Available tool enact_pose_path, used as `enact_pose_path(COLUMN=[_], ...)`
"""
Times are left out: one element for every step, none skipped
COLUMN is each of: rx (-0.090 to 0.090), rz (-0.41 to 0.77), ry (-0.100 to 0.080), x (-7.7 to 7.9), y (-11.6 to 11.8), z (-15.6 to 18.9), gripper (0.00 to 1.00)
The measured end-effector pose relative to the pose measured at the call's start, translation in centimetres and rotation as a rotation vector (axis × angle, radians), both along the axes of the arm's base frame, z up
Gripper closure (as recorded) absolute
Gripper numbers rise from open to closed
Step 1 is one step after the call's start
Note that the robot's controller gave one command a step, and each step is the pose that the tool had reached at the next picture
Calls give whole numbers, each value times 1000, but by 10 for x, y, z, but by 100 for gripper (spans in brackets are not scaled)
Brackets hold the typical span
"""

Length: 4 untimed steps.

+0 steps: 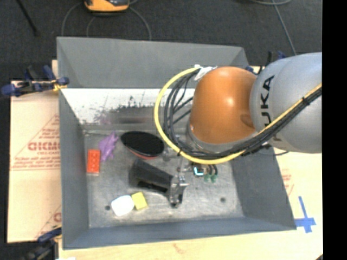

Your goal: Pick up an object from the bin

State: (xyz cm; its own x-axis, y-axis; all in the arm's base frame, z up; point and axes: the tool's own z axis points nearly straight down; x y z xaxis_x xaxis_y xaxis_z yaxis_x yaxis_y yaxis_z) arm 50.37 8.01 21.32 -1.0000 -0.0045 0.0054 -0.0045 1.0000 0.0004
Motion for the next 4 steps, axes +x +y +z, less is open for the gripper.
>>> enact_pose_path(rx=[1,0,3,3], rz=[-2,34,74,73], ry=[-8,-15,-44,-43], x=[2,7,25,25], y=[0,-6,-17,-17], z=[4,-49,-135,-135], gripper=[0,0,100,100])
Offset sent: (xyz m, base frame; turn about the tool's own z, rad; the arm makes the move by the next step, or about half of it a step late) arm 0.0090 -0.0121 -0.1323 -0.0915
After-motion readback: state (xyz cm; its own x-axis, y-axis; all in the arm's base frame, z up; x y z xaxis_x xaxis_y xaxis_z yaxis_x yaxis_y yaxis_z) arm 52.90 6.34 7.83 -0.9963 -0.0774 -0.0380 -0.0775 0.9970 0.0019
